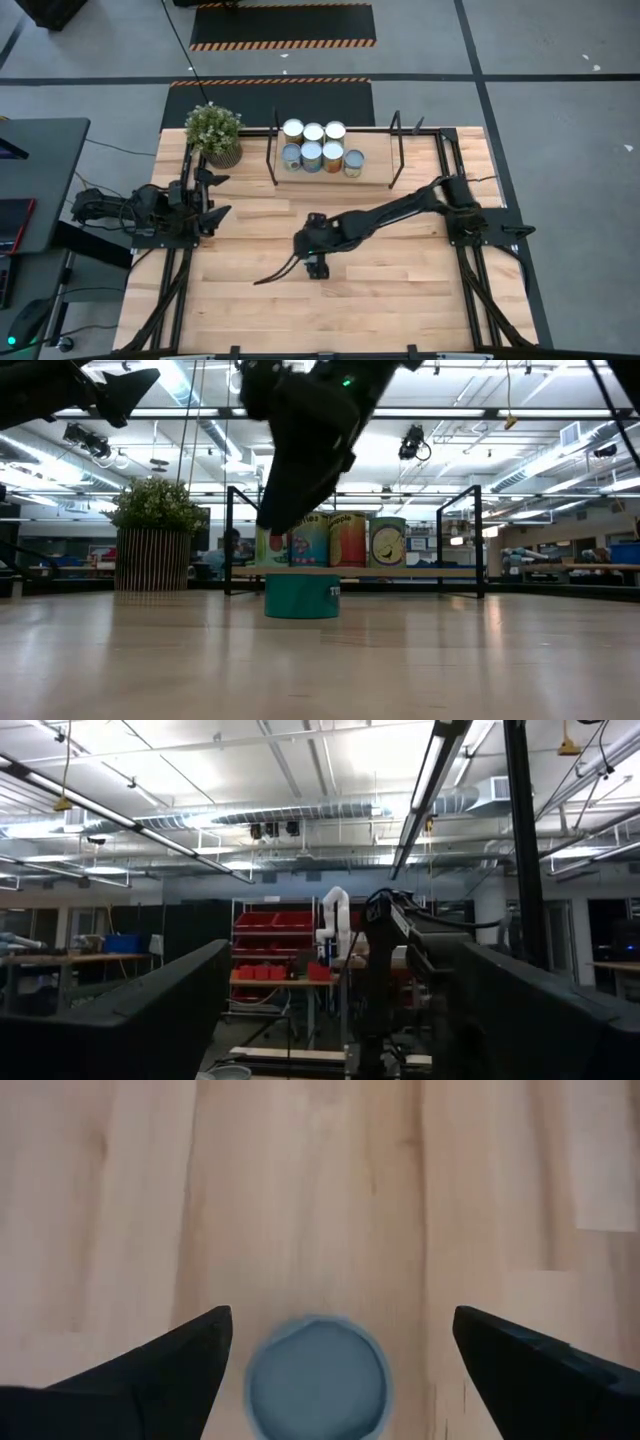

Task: Pick and place cans onto a shelf
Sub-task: Put the canned tuna fish on the shelf

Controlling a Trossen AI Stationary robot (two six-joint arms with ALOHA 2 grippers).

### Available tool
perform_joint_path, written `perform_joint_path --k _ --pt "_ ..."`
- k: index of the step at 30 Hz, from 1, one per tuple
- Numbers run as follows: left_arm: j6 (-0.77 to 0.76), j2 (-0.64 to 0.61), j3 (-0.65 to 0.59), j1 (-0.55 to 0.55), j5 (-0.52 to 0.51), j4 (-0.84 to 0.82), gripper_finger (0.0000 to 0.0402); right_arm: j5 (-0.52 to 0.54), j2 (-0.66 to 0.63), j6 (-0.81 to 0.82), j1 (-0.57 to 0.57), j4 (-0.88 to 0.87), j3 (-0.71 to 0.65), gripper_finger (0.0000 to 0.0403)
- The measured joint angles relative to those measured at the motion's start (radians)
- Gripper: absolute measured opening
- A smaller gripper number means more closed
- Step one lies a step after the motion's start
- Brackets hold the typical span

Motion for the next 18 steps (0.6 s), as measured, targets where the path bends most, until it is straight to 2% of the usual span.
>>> perform_joint_path --k 5,8,18 --pt "0.007 -0.001 0.000 0.000 -0.002 -0.003 0.0392 -0.036 0.110 -0.094 -0.003 -0.170 0.173 0.0391" --pt "0.011 -0.001 0.000 0.000 -0.003 -0.010 0.0392 -0.039 0.160 -0.131 -0.001 -0.251 0.228 0.0391" --pt "0.014 -0.001 0.000 0.000 -0.004 -0.022 0.0392 -0.054 0.203 -0.153 -0.001 -0.336 0.252 0.0383"
